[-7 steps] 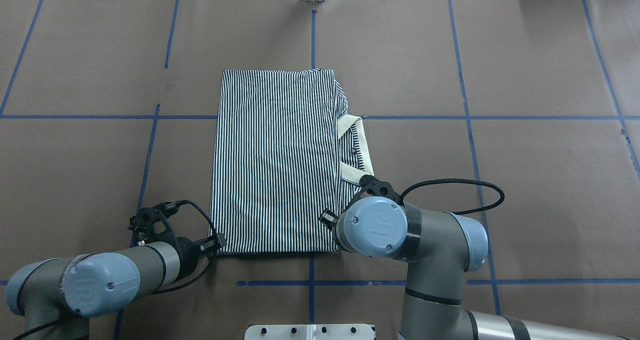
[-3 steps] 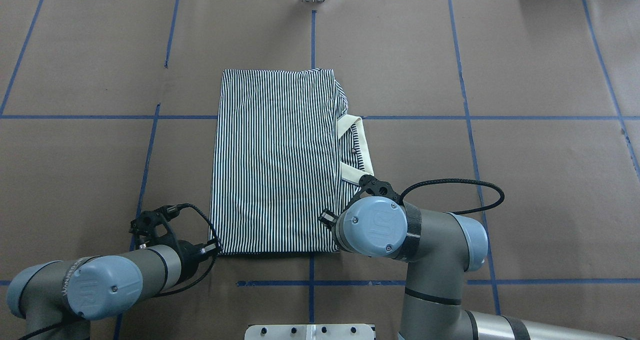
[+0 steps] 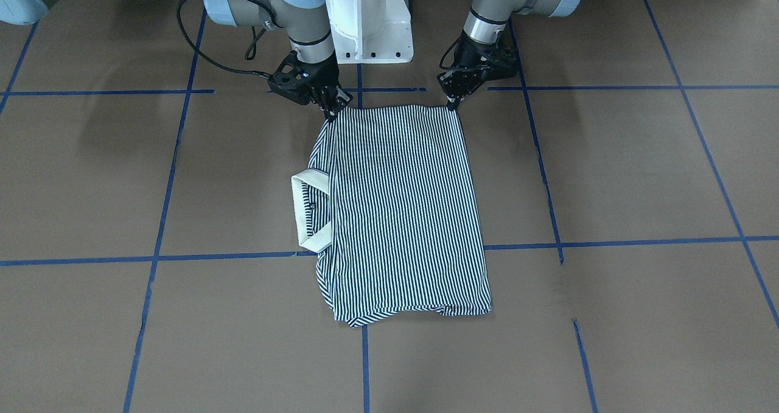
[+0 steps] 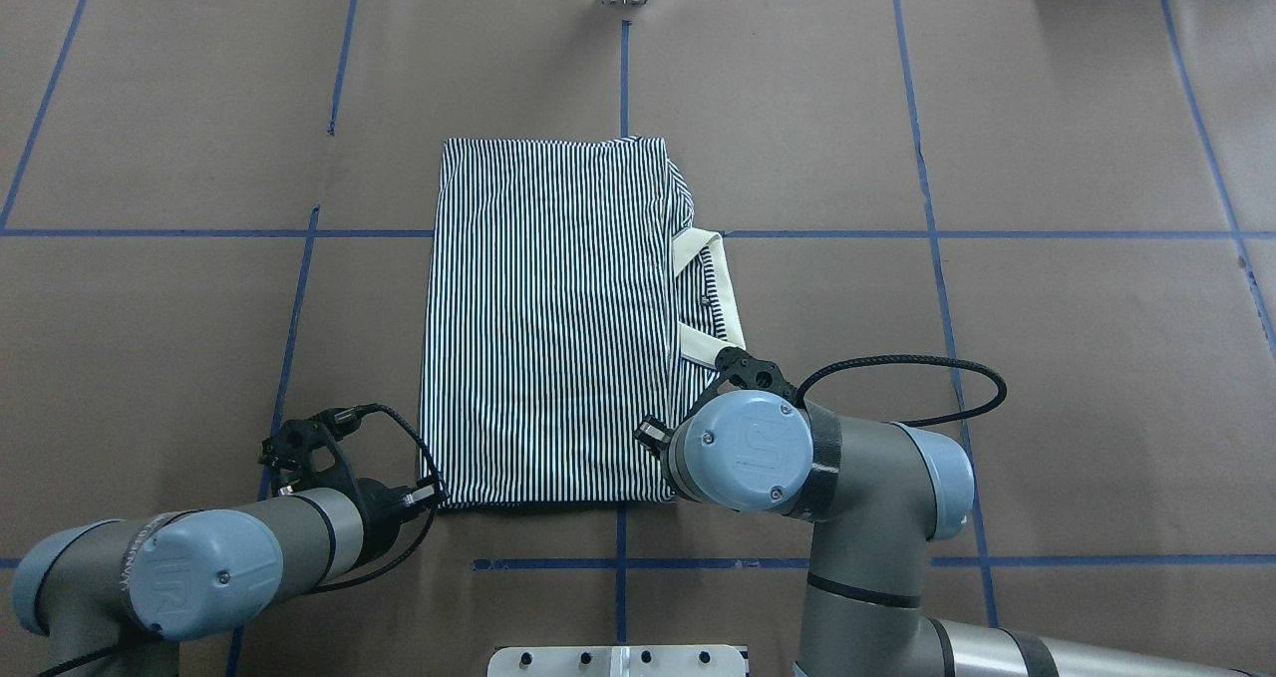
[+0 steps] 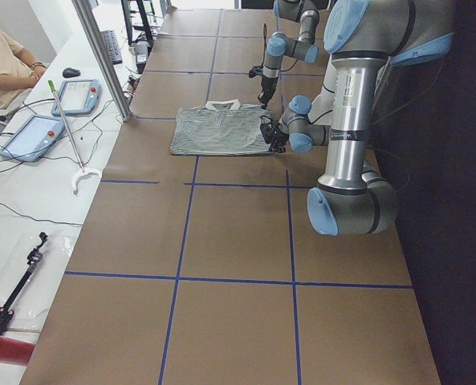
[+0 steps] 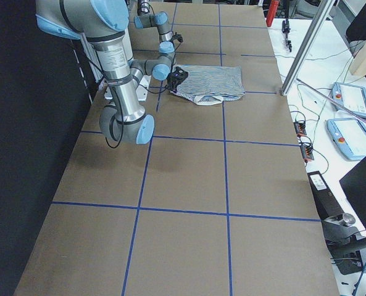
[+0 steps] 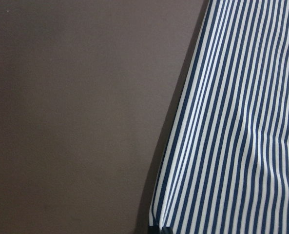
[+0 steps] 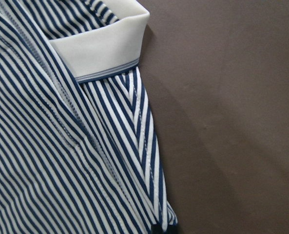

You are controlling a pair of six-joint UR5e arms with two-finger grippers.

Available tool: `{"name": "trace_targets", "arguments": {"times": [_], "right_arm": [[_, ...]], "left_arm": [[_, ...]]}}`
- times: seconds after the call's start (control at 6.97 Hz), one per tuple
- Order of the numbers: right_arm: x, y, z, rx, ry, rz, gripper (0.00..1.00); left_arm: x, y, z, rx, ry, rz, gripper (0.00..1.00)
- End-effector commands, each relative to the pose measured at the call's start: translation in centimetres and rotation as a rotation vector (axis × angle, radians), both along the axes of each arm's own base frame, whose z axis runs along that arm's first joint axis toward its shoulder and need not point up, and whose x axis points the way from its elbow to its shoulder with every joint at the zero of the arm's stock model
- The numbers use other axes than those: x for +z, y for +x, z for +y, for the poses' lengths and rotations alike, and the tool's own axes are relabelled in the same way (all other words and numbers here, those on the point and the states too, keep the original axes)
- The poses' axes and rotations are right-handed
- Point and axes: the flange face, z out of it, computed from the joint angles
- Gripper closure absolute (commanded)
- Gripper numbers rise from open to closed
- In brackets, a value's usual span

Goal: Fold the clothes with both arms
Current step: 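Grasp the near edge with both grippers and fold it farther from the robot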

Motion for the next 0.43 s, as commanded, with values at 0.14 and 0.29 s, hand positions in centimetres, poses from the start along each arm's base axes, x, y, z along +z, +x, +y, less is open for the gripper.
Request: {"name": "trace_targets", "arguments": {"times": [0.14,0.29], "right_arm": [[-3.7,6.4,0.5,0.017,0.002,-0.015,1.00],[-4.5,7.6,-2.8,0.068,0.011,-0.009,1.00]], "left_arm": [[-7.4,-4.5,0.8,-0.001,-0.004,0.084,1.00],[-9.4,-5.4,-3.2,-0.039,0.073,0.046,1.00]]}}
